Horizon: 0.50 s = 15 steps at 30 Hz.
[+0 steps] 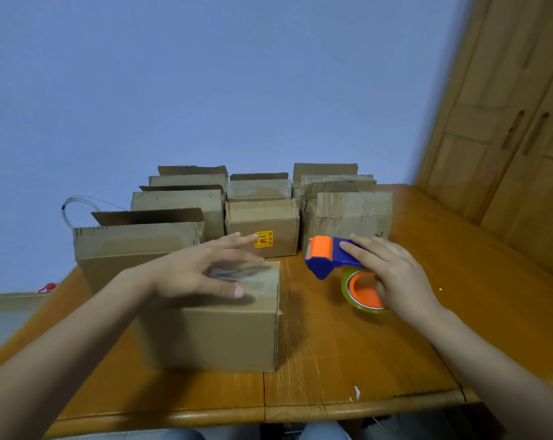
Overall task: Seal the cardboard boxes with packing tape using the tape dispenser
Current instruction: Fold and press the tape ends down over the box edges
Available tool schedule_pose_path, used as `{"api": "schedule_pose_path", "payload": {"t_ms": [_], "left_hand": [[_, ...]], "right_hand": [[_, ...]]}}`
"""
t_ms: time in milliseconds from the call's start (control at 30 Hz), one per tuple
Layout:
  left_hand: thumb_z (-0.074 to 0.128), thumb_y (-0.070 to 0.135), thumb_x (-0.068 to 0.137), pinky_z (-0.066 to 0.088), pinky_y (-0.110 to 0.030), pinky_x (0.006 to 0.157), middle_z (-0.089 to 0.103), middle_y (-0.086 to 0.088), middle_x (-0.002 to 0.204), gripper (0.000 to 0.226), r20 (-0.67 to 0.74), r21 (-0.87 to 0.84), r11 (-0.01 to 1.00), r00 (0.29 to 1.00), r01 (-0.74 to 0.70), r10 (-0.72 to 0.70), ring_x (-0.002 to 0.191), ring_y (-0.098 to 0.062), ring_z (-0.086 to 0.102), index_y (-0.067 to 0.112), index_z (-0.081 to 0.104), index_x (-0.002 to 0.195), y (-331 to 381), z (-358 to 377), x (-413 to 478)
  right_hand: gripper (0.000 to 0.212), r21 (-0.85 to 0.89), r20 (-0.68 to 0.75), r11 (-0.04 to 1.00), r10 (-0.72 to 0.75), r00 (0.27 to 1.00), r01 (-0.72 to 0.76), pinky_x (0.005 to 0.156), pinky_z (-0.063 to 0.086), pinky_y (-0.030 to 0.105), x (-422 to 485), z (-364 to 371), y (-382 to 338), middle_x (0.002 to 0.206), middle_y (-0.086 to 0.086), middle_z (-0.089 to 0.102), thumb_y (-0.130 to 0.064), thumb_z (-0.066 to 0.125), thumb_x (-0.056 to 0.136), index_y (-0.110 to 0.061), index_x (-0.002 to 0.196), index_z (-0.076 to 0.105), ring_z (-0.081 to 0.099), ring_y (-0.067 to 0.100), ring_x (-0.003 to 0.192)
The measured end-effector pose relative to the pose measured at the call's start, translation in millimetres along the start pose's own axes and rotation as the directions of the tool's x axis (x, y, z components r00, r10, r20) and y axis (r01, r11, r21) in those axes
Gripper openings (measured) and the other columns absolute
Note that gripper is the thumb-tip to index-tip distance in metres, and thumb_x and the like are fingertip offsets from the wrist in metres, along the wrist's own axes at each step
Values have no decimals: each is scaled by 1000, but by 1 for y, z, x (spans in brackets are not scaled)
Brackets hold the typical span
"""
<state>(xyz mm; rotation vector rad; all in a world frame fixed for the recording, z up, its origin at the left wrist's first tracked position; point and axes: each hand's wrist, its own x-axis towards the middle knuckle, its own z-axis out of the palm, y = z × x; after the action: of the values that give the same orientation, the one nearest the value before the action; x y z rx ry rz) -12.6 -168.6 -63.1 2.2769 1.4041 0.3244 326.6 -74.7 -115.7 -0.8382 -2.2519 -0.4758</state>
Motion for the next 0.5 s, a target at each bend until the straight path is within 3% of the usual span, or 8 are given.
{"api": "schedule_pose_path", "payload": {"t_ms": [67,133,233,333,433,500], "left_hand": [[54,71,75,12,-31,117,8,34,154,64,133,33,998,990,48,-52,144,6,4,57,38,136,1,-1,-4],[54,72,75,16,-32,117,9,31,155,68,172,118,990,981,76,-96,144,1,10,59,30,138,4,2,-4],[31,96,61,24,-34,114,10,27,157,88,75,261,956,984,137,-161,143,-4,16,59,24,141,12,8,-3],[2,102,49,29,-44,112,14,13,160,115,-67,420,874,969,242,-236,143,-14,22,46,22,148,24,23,3],[17,88,76,36,-47,105,27,2,153,90,-192,447,816,930,366,-312,135,-20,33,36,28,149,42,38,16],[24,77,86,44,-41,93,38,-3,133,74,-231,425,817,919,390,-318,123,-21,41,33,39,144,52,42,21]], "right_hand": [[76,31,-20,999,15,1000,-15,82,51,45,1,1,-3,122,12,64,19,77,58,-10,126,60,62,36,106],[77,51,-34,998,30,999,-28,83,50,44,3,3,-7,123,12,63,20,75,59,-12,127,59,61,35,107],[77,76,-45,996,47,998,-44,82,51,43,6,2,-11,123,12,63,20,74,61,-12,128,58,61,35,107],[76,63,-51,997,47,998,-44,81,51,43,9,-1,-15,123,12,63,17,77,61,-13,128,57,61,34,106],[75,53,-60,998,46,997,-43,81,51,44,13,-7,-16,123,12,63,14,78,63,-14,129,56,60,34,108],[73,58,-81,997,57,995,-52,82,51,45,18,-12,-16,122,13,63,15,77,63,-12,128,57,60,35,107]]}}
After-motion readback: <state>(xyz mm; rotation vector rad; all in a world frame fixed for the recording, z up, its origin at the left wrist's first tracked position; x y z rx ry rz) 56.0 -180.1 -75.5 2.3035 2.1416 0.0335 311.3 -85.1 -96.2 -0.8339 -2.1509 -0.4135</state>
